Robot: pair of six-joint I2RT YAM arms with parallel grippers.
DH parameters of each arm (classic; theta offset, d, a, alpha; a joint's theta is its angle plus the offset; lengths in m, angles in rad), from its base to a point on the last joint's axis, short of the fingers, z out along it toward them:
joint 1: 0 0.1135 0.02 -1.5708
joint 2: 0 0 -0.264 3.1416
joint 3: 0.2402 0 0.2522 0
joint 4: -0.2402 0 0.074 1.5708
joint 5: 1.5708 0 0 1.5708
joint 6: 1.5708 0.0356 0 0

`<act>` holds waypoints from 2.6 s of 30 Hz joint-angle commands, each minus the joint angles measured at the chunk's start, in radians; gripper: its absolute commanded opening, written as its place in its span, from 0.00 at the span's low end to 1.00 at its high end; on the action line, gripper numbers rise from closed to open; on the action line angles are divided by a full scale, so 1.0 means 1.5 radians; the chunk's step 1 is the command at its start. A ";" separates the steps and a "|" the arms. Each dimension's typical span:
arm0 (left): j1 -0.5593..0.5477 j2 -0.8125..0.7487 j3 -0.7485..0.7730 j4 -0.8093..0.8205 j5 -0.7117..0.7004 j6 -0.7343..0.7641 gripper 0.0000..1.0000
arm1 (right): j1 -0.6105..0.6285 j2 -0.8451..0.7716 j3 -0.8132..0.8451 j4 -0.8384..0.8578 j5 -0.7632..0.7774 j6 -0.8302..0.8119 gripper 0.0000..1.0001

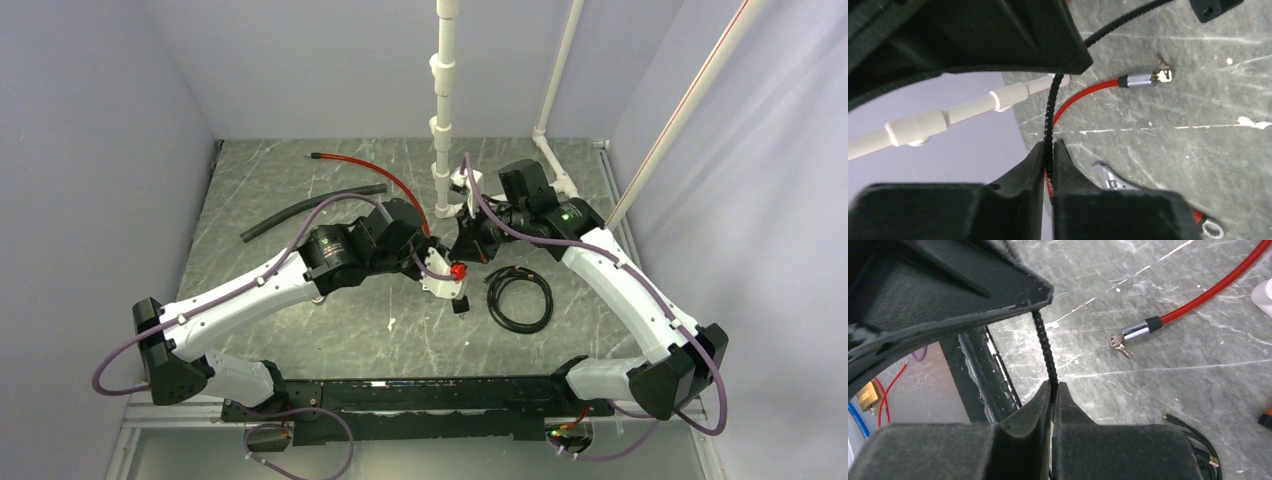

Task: Lock with the key
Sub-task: Pick up the lock from the center of the board.

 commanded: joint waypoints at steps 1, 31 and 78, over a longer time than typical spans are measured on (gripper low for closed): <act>0.003 0.007 0.025 -0.002 0.010 -0.072 0.03 | 0.002 -0.050 -0.008 0.055 -0.039 0.019 0.00; 0.188 -0.118 0.061 0.115 0.464 -0.335 0.00 | -0.072 -0.302 -0.236 0.202 -0.184 -0.179 0.77; 0.220 -0.114 0.070 0.137 0.471 -0.452 0.00 | -0.073 -0.288 -0.241 0.207 -0.142 -0.169 0.00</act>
